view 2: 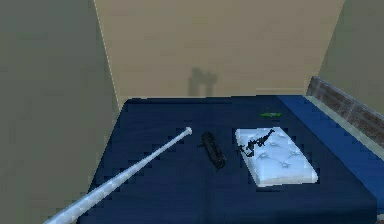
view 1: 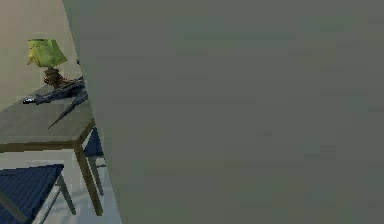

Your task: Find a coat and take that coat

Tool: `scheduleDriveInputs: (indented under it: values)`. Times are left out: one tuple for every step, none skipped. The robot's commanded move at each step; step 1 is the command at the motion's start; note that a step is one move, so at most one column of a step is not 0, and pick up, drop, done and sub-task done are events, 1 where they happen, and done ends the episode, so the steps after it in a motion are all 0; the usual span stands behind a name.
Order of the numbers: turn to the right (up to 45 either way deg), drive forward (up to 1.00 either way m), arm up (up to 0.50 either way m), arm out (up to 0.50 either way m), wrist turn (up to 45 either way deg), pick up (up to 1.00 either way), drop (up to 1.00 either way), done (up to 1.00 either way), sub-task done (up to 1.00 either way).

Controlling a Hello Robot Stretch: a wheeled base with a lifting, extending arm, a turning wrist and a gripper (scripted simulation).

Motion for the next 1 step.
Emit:
scheduleDriveInputs:
  values:
    - [0.0, 0.00, 0.00, 0.48, 0.0, 0.00, 0.00, 0.00, 0.00]
